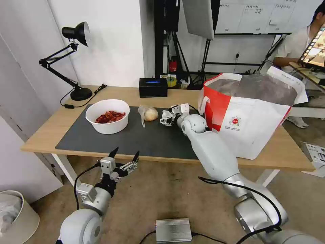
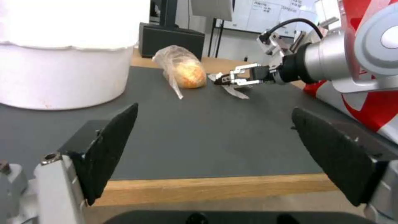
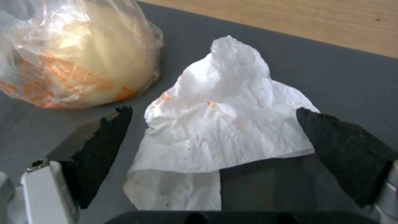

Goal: Pick up the trash from the table and place it into the takeout bag.

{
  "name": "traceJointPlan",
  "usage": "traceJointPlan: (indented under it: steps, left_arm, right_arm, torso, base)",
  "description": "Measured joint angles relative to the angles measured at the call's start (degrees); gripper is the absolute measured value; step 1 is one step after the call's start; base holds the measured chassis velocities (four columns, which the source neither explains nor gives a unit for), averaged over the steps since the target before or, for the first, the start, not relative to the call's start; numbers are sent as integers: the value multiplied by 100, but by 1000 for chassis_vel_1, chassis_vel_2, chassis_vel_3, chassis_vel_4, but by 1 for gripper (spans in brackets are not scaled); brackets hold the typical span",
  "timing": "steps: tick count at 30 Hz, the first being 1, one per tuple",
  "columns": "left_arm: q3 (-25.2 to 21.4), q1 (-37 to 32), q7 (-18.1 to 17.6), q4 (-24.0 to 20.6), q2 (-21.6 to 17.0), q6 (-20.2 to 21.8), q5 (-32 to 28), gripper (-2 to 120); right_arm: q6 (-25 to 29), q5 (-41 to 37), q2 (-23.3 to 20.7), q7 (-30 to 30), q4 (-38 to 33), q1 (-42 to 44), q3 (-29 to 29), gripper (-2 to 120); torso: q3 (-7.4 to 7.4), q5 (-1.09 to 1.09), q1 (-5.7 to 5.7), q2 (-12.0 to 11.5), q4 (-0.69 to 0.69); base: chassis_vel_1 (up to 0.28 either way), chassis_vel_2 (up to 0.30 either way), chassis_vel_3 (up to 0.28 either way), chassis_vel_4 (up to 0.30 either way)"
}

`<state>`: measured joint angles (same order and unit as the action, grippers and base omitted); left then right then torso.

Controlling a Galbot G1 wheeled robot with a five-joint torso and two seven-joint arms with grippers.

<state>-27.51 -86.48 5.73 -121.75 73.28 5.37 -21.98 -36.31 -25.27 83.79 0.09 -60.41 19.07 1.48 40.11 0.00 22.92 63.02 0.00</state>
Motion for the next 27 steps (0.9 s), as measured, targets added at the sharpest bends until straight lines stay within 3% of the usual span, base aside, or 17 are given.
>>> traceJointPlan:
  steps: [6,12,14,23,27]
  left_arm:
    - [16,10,-1,4,12,-6,2,100]
    - [22,20,-4,10,13,-20,3,100]
    - [40,27,-6,37,20,-25,14,100]
    - [96,98,-16,108,7,-27,22,100]
    - [112,104,-18,122,6,-31,21,100]
  right_arm:
    - [-2,-3,8,-7,-5,15,0,95]
    - [-9,-13,20,5,-1,36,5,76]
    - [-21,-21,18,23,1,46,6,62]
    - [-60,-48,3,67,25,43,28,50]
    - [-62,-58,-32,85,10,48,38,37]
  torso:
    - [0,0,0,0,0]
    - [0,0,0,0,0]
    - [0,0,0,0,0]
    - [-1,0,0,1,0]
    - [-1,0,0,1,0]
  base:
    - [0,0,0,0]
    - [0,0,0,0]
    - [0,0,0,0]
    - [0,0,0,0]
    - [0,0,0,0]
